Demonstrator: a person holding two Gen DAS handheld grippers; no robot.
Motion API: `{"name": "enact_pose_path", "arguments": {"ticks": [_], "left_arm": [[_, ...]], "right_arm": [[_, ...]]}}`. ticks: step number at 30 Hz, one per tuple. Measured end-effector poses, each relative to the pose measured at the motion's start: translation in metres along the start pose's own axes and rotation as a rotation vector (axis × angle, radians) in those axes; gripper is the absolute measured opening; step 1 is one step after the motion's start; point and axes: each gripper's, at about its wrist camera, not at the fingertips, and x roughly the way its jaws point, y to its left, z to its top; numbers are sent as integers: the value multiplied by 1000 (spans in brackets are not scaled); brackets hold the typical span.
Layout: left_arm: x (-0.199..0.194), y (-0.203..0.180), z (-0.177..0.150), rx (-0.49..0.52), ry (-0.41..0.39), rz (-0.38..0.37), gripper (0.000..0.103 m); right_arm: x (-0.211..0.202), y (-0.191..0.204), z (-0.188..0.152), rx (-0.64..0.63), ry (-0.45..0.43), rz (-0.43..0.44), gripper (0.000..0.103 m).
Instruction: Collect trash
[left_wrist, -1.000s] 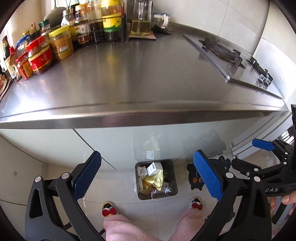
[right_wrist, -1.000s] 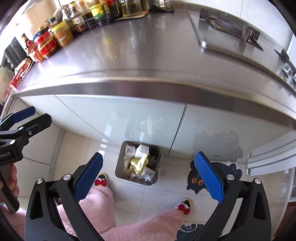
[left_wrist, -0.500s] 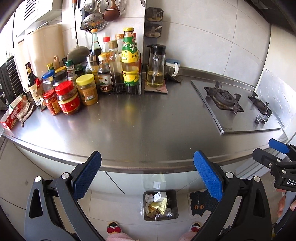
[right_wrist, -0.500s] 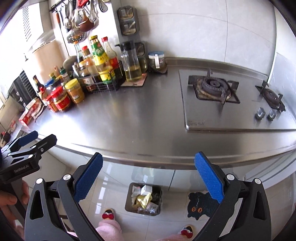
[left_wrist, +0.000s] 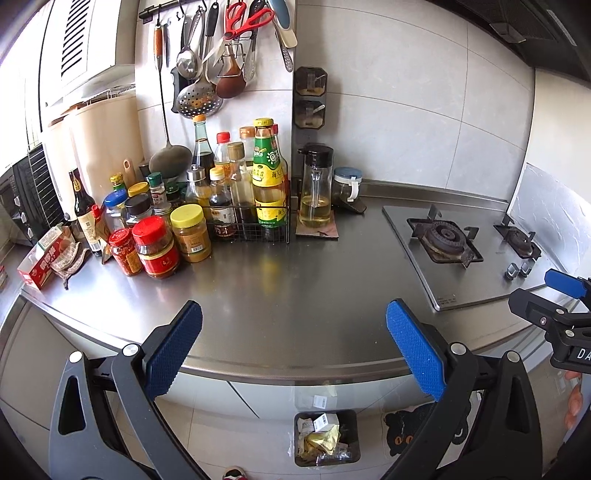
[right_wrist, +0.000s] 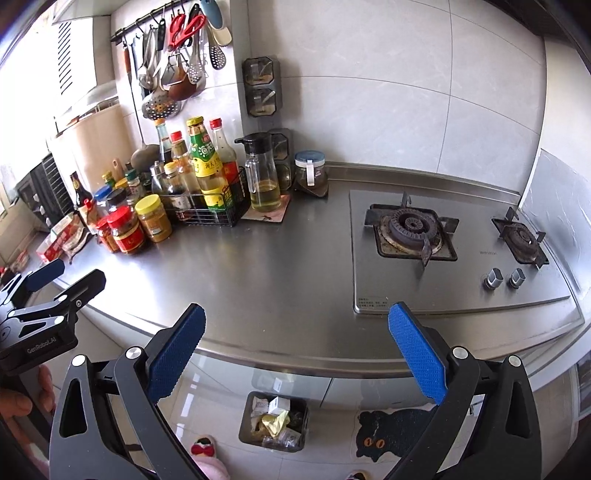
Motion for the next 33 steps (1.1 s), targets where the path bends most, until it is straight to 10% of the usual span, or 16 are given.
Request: {"name": "enact_pose_path", "arguments": {"ticks": [33], "left_arm": [[-2,-7,1,15,25,-31,95]], "right_arm": [[-1,-3,0,48,19,-16,100]]}}
